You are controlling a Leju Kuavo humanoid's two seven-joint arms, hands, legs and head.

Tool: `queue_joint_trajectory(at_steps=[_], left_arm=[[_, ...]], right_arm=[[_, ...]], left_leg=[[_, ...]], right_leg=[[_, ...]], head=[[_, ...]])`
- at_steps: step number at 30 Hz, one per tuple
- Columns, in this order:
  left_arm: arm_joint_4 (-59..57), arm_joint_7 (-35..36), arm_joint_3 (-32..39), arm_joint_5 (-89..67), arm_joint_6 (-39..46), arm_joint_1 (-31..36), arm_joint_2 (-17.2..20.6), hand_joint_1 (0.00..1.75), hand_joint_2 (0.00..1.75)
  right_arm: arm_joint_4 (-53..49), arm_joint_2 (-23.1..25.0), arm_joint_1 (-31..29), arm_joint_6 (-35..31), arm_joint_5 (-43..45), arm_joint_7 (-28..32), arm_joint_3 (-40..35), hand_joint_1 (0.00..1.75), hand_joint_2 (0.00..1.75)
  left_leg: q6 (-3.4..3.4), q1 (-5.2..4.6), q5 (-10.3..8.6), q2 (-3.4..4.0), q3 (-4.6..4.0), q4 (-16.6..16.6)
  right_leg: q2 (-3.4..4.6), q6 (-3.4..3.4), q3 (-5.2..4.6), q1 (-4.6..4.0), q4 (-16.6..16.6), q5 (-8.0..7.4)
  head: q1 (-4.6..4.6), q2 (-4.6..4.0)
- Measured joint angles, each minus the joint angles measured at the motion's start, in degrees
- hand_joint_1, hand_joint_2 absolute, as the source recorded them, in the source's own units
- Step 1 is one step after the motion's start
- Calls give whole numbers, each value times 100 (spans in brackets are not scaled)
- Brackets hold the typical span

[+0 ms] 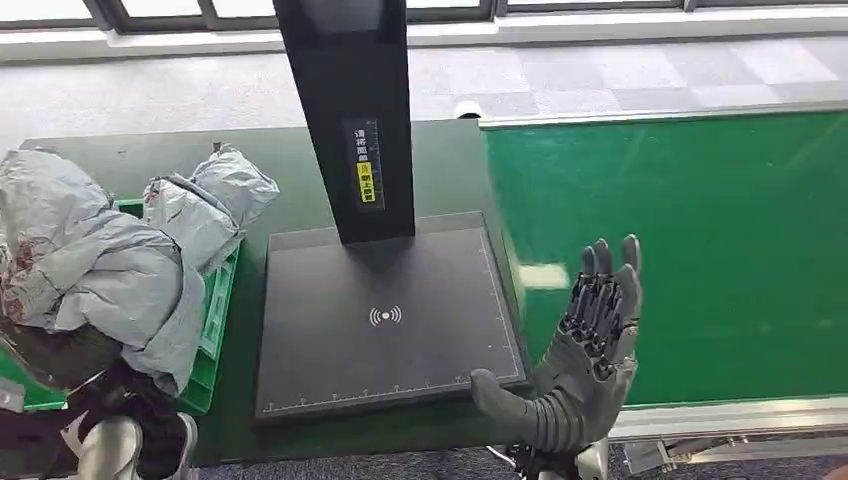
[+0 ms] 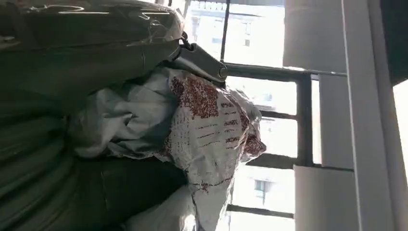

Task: Moved the parcel from conveyor to table for the left to box.

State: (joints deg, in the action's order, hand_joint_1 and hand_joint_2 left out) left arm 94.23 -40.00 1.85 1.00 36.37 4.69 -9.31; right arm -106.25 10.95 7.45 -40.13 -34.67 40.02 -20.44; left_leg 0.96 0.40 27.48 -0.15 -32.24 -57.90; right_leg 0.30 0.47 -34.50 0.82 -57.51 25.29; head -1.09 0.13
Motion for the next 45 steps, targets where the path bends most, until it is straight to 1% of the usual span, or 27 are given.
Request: queue_joint_trajectory(at_steps=[8, 11, 16, 20, 21, 22, 23, 24, 25, 26, 28, 32, 33, 34, 35, 37, 39, 41, 44, 45], left_arm=[[-369, -4, 249, -15, -19, 125, 116, 175, 175], [-657, -7, 431, -155, 13, 288, 127, 175, 175], [-2121, 0, 953, -576, 293, 881, 330, 175, 175], [-3212, 17, 1262, -967, 332, 1289, 466, 175, 175], [-3499, 9, 1360, -1155, 350, 1384, 499, 70, 175], [-3763, 35, 1496, -1321, 358, 1477, 525, 12, 175], [-3945, 39, 1612, -1468, 363, 1606, 516, 0, 175], [-4182, 80, 1722, -1642, 363, 1716, 518, 0, 175], [-4412, 144, 1843, -1900, 363, 1822, 520, 0, 175], [-4572, 177, 1960, -2136, 367, 1913, 525, 0, 0], [-4842, 164, 2226, -2573, 367, 2061, 501, 0, 0], [-5165, 37, 2688, -2606, 367, 2252, 427, 0, 0], [-5189, 35, 2750, -2546, 367, 2256, 413, 0, 0], [-5211, 28, 2800, -2522, 367, 2260, 402, 0, 0], [-5240, 20, 2844, -2457, 350, 2273, 392, 0, 0], [-5262, 11, 2907, -2320, 306, 2285, 374, 0, 0], [-5152, 2, 2909, -1893, 148, 2204, 326, 0, 0], [-4793, -7, 2885, -1282, -11, 2002, 188, 0, 0], [-4259, -15, 2717, -976, -94, 1626, -13, 0, 0], [-3993, -24, 2597, -905, -98, 1488, -116, 0, 0]], right_arm=[[-37, 0, 0, 0, 9, 0, 0, 0, 175], [-37, 0, -11, 0, 26, 0, 0, 0, 175], [-37, 0, -23, 0, 24, 0, -2, 0, 175], [-37, 0, -49, 2, 51, 0, -2, 0, 175], [-35, 0, -58, 7, 62, 0, -2, 0, 175], [-33, 0, -65, 4, 72, 0, -2, 0, 175], [-29, 0, -79, 4, 101, -2, -2, 0, 175], [-18, 0, -102, 7, 107, 0, -2, 0, 175], [-2, 0, -129, 5, 114, 0, -2, 0, 175], [15, -2, -152, 4, 127, 0, -2, 0, 175], [39, -2, -183, 7, 127, 0, -2, 0, 175], [94, -2, -234, 7, 123, 0, -2, 0, 175], [111, -2, -245, 7, 123, 0, -2, 0, 175], [122, -2, -246, 7, 123, 0, -2, 0, 175], [135, -2, -246, 7, 123, 0, -2, 0, 175], [159, -2, -258, 7, 123, 0, -4, 0, 175], [164, -2, -257, 7, 94, 0, -4, 0, 175], [162, -2, -251, 7, 39, 0, -4, 0, 175], [162, 0, -234, 4, -22, 0, -2, 0, 175], [162, 0, -232, 4, -30, 0, -2, 0, 175]], left_leg=[[0, 0, 1, -2, -2, -1], [-1, -1, 2, -7, -2, -1], [4, -1, -1, 2, 1, 0], [9, 0, -6, -12, 11, 3], [9, -1, -6, -17, 11, 4], [9, -1, -6, -21, 15, 4], [7, -1, -7, -29, 20, 6], [5, -4, -2, -32, 30, 7], [5, -8, 8, -32, 6, 14], [2, -9, 27, -32, 34, 17], [7, -23, 98, -29, 90, 22], [21, -21, 88, -25, 157, 46], [27, -21, 81, -25, 173, 53], [21, -20, 68, -25, 182, 59], [20, -20, 52, -25, 187, 68], [46, -21, 32, -30, 197, 80], [53, -21, 31, -29, 207, 83], [69, -18, 40, -23, 217, 87], [65, -22, 46, -17, 220, 88], [63, -22, 46, -20, 233, 86]], right_leg=[[1, 1, 0, 2, 1, -1], [-2, 2, 1, 3, 2, 1], [2, -2, 0, -2, 0, -2], [-8, -3, 11, 1, -3, 2], [-12, -3, 15, -1, -3, 2], [-17, -4, 21, -1, -3, 2], [-27, -3, 30, 5, -3, 8], [-32, 3, 44, 10, -3, 19], [-34, -2, 72, 11, -2, 29], [-36, -6, 96, 13, -2, 47], [-36, -10, 142, 14, -2, 98], [-34, -29, 193, 17, -3, 99], [-33, -20, 205, 19, -4, 79], [-33, -49, 208, 19, -4, 67], [-34, -51, 213, 20, -4, 70], [-38, -54, 220, 19, -5, 77], [-36, -59, 225, 20, -5, 79], [-26, -66, 224, 19, -5, 83], [-16, -63, 224, 13, -6, 94], [-18, -62, 219, 13, -6, 94]], head=[[-2, 0], [-2, 0], [0, 0], [2, 0], [2, 0], [9, 0], [-5, 0], [-2, 0], [-2, 0], [-5, 0], [-2, 0], [-4, 0], [-2, 0], [-2, 0], [-2, 0], [-2, 0], [-2, 0], [0, 0], [-2, 0], [-2, 0]])
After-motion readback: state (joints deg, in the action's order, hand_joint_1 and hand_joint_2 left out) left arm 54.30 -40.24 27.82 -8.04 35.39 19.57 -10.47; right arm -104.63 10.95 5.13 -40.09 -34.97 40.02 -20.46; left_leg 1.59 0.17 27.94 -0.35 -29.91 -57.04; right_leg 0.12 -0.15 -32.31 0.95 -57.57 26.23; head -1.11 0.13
